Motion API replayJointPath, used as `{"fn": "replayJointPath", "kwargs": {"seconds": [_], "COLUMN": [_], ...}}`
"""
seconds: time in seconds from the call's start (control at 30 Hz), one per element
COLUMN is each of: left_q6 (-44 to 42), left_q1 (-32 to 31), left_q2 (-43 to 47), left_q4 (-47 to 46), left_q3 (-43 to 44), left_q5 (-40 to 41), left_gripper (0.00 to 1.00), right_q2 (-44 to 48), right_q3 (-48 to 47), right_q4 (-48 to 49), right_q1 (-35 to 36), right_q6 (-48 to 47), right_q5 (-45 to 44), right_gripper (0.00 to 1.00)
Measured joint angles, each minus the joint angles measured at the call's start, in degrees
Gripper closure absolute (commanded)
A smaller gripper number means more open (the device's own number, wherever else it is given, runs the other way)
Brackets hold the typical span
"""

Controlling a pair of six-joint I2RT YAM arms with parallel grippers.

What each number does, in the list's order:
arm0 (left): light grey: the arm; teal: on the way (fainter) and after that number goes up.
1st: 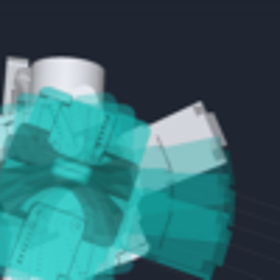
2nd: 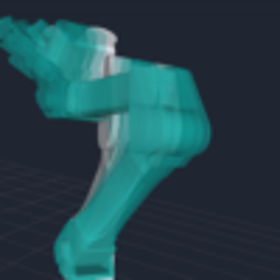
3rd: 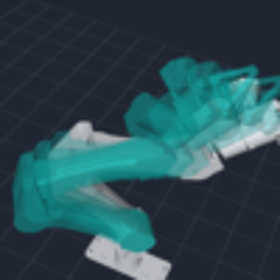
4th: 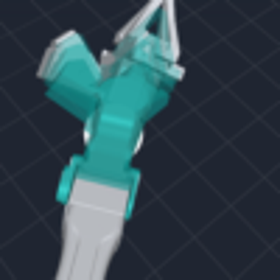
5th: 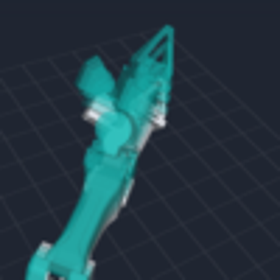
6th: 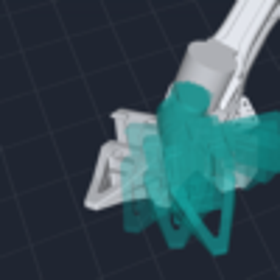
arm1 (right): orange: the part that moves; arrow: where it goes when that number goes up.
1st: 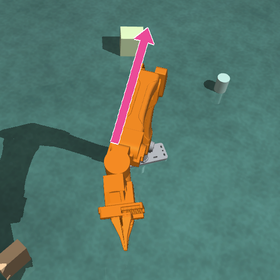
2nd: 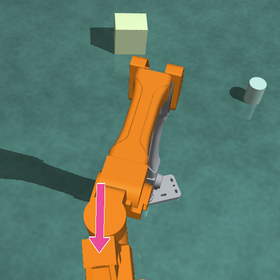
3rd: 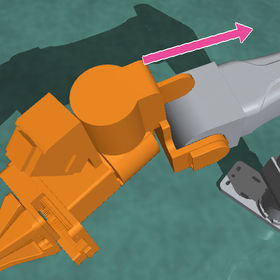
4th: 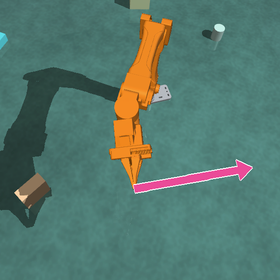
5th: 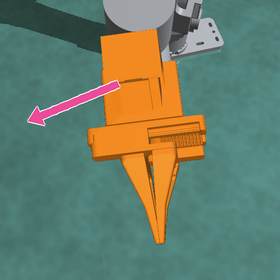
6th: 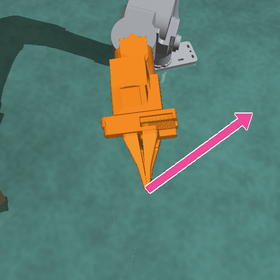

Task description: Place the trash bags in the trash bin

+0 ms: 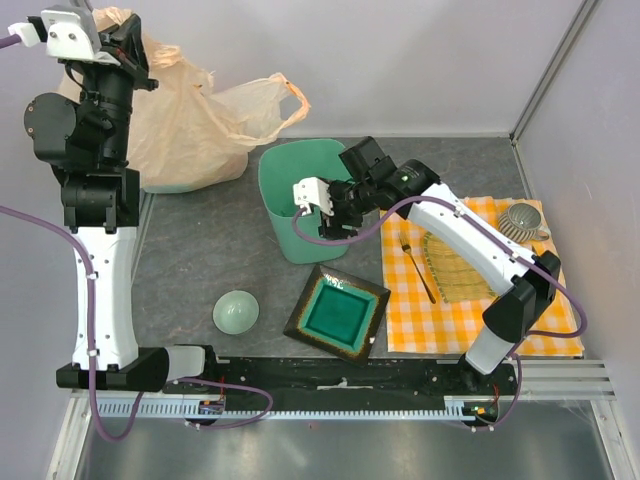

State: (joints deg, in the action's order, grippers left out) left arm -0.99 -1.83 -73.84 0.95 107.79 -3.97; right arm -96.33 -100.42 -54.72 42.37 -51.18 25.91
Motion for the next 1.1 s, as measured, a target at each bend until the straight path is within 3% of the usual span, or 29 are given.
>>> {"fn": "replayJointPath", "kwargs": {"seconds": [0.13, 0.27, 0.63, 0.93, 0.97, 1.0, 1.07, 1.1], "left_q6": [1.36, 1.86, 7.89, 16.85, 17.88, 18.64, 20.02, 20.96], "left_q1": [0.00, 0.00, 0.11, 0.11, 0.11, 0.11, 0.11, 0.11], "left_q2": [0.02, 0.02, -0.31, -0.70, -0.79, -0.79, -0.87, -0.94], "left_q4": [-0.07, -0.98, -5.03, -8.83, -9.25, -9.53, -9.97, -10.19], "left_q3": [-0.39, -0.39, 2.21, 4.35, 4.35, 4.37, 4.42, 4.55], "left_q5": [-3.06, -5.95, -17.68, -24.24, -24.94, -25.29, -26.18, -26.60], "left_gripper": [0.98, 0.98, 0.98, 0.98, 0.98, 0.98, 0.98, 0.98], "right_q2": [0.07, 2.80, 13.57, 10.25, 9.49, 8.57, 7.32, 6.99], "right_q3": [-4.02, -5.88, -3.13, 2.84, 3.39, 3.54, 3.58, 3.65], "right_q4": [2.49, 8.68, 38.88, 47.82, 47.76, 47.52, 46.90, 46.64], "right_q1": [-0.13, -0.96, -19.41, -19.96, -19.93, -19.93, -20.00, -20.00], "right_q6": [3.78, 11.30, 54.31, 75.84, 77.18, 78.09, 78.68, 79.32], "right_q5": [-0.98, -1.38, -2.40, 7.74, 8.59, 9.18, 9.94, 10.38], "right_gripper": [0.04, 0.02, 0.02, 0.02, 0.06, 0.36, 0.71, 0.96]}}
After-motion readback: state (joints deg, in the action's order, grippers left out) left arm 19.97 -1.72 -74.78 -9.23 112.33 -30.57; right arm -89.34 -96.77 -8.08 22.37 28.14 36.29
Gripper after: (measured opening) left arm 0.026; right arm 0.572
